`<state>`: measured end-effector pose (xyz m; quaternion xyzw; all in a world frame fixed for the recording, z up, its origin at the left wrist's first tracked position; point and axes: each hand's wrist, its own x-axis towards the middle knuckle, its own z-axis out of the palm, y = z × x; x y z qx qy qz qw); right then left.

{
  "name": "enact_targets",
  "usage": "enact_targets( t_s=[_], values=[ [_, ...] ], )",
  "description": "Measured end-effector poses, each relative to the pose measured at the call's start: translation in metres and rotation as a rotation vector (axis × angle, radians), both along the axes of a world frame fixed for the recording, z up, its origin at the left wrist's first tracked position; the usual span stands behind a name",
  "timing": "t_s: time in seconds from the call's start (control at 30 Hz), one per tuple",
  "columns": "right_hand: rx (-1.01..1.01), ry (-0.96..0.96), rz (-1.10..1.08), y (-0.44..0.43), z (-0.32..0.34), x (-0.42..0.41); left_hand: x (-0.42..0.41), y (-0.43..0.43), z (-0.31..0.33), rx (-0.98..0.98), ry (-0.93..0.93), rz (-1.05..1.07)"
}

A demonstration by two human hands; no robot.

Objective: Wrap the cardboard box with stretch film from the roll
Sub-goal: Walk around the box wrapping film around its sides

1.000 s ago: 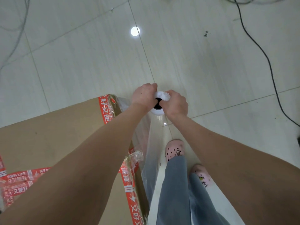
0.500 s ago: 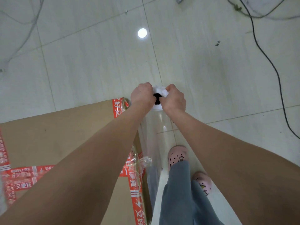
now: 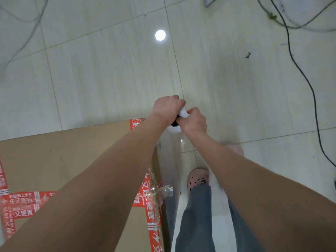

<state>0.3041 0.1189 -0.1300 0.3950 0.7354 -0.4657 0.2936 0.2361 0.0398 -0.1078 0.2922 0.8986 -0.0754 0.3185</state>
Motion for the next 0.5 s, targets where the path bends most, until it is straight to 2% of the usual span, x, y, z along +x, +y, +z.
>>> enact_targets(
  t_s=[0.13,0.33,0.5],
  values=[
    [0.037,0.042,0.042,-0.004,-0.001,-0.005,-0.011,-0.005,-0.003,-0.034,-0.019,0.036],
    [0.152,0.167,0.273,-0.01,0.007,-0.043,-0.03,-0.026,-0.006,-0.033,-0.058,0.456],
    [0.111,0.285,0.257,-0.018,0.007,-0.059,-0.049,-0.043,-0.006,-0.021,-0.083,0.69]
  ],
)
